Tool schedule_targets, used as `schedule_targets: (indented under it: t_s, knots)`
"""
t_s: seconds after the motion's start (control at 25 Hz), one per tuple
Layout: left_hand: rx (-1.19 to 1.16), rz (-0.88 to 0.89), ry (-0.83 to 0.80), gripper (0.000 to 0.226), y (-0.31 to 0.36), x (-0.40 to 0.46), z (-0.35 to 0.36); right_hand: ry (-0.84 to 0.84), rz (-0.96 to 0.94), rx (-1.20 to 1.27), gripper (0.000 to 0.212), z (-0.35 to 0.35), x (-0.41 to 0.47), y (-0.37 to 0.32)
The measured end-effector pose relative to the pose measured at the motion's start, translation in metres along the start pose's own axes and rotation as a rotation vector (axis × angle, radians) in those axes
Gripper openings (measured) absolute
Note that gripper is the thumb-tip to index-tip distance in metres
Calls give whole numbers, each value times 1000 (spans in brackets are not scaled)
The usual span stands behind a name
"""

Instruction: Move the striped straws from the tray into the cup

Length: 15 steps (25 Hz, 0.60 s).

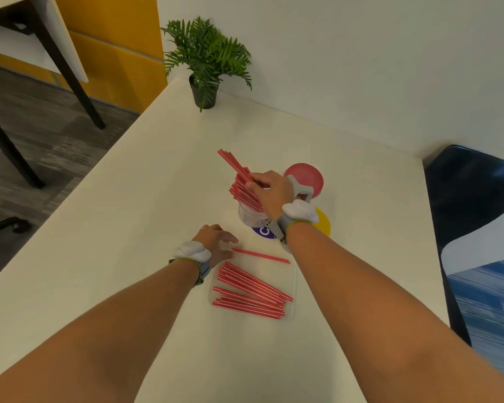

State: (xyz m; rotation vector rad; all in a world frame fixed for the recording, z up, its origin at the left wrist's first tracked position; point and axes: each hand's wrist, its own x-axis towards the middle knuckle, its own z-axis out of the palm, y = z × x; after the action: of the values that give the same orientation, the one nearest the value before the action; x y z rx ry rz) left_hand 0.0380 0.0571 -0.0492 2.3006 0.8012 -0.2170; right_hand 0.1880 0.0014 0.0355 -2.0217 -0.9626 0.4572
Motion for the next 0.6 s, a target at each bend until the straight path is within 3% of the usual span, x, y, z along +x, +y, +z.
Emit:
schedule_targets:
  t_s: [0.32,0.6]
  knots:
    - [-16,52,28,22,6,8,6,6,-2,-172,26,12,-5,28]
    - [92,156,34,23,7,2,3,1,-80,-71,32,7,-18,28]
